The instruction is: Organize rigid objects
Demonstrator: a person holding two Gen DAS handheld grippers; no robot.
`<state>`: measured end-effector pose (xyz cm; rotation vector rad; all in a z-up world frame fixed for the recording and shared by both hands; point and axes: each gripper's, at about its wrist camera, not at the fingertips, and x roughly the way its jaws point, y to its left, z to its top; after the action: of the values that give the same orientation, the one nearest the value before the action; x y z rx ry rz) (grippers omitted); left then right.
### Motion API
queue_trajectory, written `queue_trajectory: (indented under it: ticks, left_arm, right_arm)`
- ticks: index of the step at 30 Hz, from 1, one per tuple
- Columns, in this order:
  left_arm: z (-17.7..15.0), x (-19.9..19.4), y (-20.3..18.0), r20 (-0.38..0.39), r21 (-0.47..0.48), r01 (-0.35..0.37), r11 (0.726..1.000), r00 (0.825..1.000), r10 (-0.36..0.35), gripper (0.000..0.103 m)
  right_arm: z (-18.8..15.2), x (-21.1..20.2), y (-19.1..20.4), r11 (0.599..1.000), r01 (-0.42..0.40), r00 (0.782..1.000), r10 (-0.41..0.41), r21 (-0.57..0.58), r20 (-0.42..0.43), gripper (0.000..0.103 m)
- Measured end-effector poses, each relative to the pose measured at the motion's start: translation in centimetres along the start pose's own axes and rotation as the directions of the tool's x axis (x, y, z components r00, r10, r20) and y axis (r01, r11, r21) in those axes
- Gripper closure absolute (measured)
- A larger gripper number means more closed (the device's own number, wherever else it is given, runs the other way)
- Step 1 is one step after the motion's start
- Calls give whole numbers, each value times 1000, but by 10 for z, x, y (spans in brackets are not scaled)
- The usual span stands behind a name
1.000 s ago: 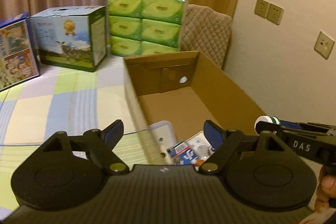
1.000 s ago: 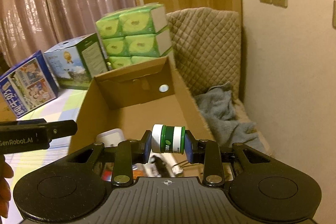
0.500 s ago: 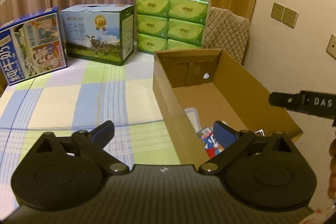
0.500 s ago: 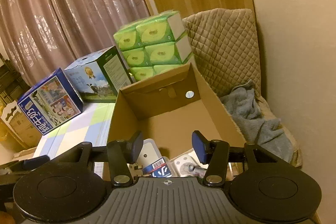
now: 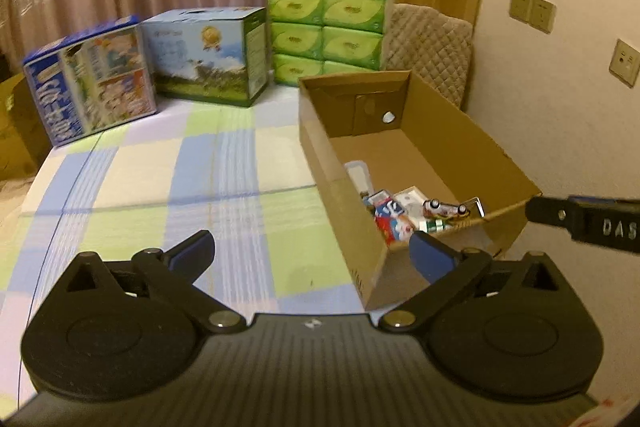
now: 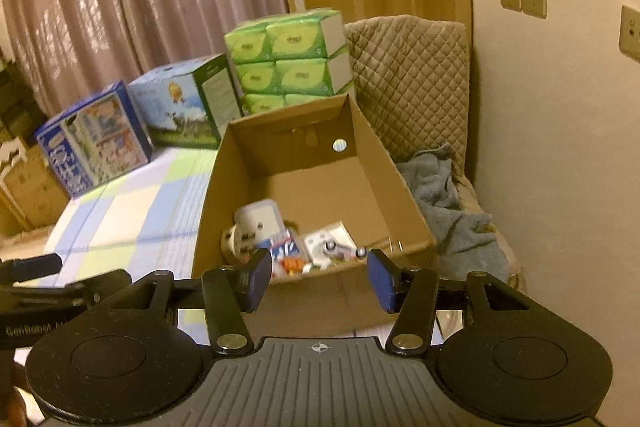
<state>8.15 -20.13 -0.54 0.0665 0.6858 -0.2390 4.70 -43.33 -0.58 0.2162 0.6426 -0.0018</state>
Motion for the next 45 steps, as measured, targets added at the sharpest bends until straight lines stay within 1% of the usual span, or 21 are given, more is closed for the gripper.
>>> queue_trajectory:
  ticks: [4, 8, 13, 15, 19, 22, 29, 45]
  left_arm:
    - [-13, -25, -1, 11, -14, -47, 999, 999, 47, 1]
    - [-24, -43, 0, 5, -35, -36, 999, 999, 36, 1]
    - [-38, -61, -2, 0, -60, -8, 998, 1000, 8, 1]
    - [-42, -66, -4, 3, -53, -14, 999, 1000, 14, 1]
    - [-49, -76, -7, 29, -60, -51, 997, 998, 52, 1]
    - [-50, -78, -6, 16, -82, -49, 995, 999, 51, 1]
    - [-52, -80, -6, 9, -93, -48, 994, 999, 49, 1]
    - [-58, -79, -10, -1, -78, -43, 996, 999, 43, 1]
  right_arm:
    - [-19, -19, 6, 1000, 7, 1000, -7, -13, -18, 52]
    - [-33, -35, 9, 1000, 2, 1000, -3, -8, -27, 52]
    - [-42, -53, 14, 1000, 4, 1000, -5, -18, -29, 52]
    - [-44, -59, 15, 1000, 5, 1000, -6, -23, -28, 52]
    - [-51, -69, 17, 999, 8, 1000, -9, -37, -28, 51]
    - [-56, -72, 18, 999, 4, 999, -6, -42, -35, 51]
    - [-62, -75, 25, 998, -9, 999, 6, -67, -45, 51]
    - [-66, -72, 25, 998, -18, 998, 15, -61, -55, 51]
